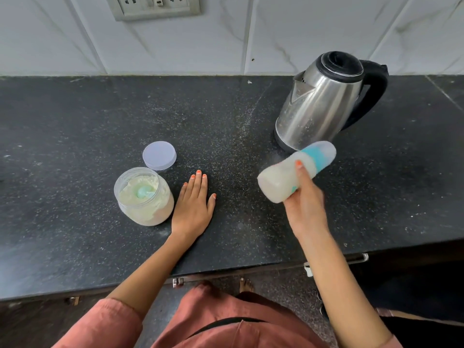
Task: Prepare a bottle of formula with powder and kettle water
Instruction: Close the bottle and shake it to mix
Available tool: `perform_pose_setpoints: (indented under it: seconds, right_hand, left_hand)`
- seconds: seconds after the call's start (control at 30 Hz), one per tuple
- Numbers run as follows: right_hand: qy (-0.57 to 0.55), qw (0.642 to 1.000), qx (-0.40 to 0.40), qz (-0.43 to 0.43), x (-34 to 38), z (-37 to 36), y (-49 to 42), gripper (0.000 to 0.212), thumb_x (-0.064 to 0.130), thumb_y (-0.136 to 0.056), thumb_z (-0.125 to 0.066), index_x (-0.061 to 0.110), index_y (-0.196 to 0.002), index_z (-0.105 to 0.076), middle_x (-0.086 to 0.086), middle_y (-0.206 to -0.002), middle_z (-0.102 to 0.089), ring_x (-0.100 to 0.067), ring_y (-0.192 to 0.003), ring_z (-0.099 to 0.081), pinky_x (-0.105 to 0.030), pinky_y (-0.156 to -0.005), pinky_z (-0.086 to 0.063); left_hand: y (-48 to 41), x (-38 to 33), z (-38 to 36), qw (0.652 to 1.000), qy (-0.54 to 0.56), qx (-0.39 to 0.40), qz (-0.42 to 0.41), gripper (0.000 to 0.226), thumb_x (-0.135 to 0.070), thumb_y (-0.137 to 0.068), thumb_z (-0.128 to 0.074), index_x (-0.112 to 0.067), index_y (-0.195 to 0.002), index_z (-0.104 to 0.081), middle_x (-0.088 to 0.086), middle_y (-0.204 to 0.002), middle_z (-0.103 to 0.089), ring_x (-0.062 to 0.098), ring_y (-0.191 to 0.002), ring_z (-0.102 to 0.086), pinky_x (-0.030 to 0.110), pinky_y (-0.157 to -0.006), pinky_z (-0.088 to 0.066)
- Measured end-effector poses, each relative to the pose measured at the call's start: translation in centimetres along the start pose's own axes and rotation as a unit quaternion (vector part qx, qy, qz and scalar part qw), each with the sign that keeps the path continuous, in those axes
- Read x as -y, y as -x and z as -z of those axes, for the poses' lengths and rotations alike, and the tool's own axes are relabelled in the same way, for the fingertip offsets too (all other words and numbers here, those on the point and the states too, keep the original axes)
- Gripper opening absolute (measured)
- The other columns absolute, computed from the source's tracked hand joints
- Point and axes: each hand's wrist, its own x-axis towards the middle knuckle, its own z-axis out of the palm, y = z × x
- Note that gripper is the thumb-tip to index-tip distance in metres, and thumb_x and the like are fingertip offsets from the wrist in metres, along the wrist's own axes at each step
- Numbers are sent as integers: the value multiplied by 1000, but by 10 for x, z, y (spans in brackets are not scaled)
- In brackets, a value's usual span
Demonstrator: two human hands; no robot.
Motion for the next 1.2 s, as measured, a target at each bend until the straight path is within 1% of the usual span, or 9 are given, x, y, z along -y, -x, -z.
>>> perform_pose_setpoints:
  seconds: [0.1,0.17,0.33,0.5,0.67,0.73,0.87,1.07,1.2]
  right_hand:
    - [195,976,95,-40,-19,3,21,30,28,-59,-72,19,-88,-68,5,-84,-74,-7,-82,-68,-21,-69,-56]
    - [256,957,133,-36,-20,6,26,32,28,-53,-75,20,-84,-70,6,-82,-74,-6,-79,-68,-19,-68,-55]
    - [26,1000,-3,-1,-9,-1,7,16,18,-80,-63,17,-96,-63,5,-89,-72,-6,-83,-68,-23,-72,-57]
    - [256,958,123,-48,-24,3,32,35,27,-54,-74,17,-87,-68,4,-80,-74,-9,-80,-67,-25,-73,-55]
    - [31,1000,0,5,-3,-3,8,17,18,-77,-64,17,-94,-64,4,-90,-72,-5,-81,-67,-24,-72,-57]
    - [56,998,22,-2,-9,-4,12,18,17,-76,-64,17,-94,-64,5,-86,-73,-5,-79,-68,-22,-68,-56]
    - [246,959,128,-54,-19,3,32,34,25,-54,-74,17,-87,-68,5,-81,-75,-8,-79,-68,-21,-71,-56]
    - [17,1000,0,1,-2,-2,10,16,19,-77,-63,18,-93,-64,6,-86,-73,-5,-80,-69,-22,-68,-57]
    - [198,971,116,-59,-20,-1,31,27,22,-57,-72,17,-83,-69,4,-79,-74,-6,-75,-69,-20,-66,-56]
  left_hand:
    - [0,1,0,1000,0,4,3,57,-36,-101,-21,-10,-149,-5,5,-158,1,16,-146,3,30,-116,3]
    - [0,1,0,1000,1,5,3,57,-36,-101,-21,-10,-149,-5,5,-158,1,16,-146,3,30,-116,4]
    - [1,-1,1,1000,7,1,2,57,-36,-101,-21,-9,-149,-6,5,-158,1,16,-146,3,29,-116,4]
    - [0,0,1,1000,2,4,3,57,-36,-101,-22,-9,-149,-6,6,-158,0,17,-146,2,30,-116,3]
    - [1,0,1,1000,8,2,0,57,-36,-100,-21,-9,-149,-7,6,-158,0,17,-146,2,30,-116,4]
    - [1,0,1,1000,6,3,1,57,-36,-100,-21,-9,-149,-7,6,-158,0,16,-146,2,30,-116,4]
    - [0,1,0,1000,2,3,2,57,-36,-100,-22,-9,-149,-7,6,-158,0,17,-146,2,29,-116,4]
    - [1,0,0,1000,9,-3,-1,57,-36,-101,-22,-9,-149,-7,5,-158,-1,16,-146,3,29,-116,5]
    - [0,1,0,1000,-3,2,1,57,-37,-100,-21,-9,-149,-6,5,-158,0,16,-146,3,29,-116,4]
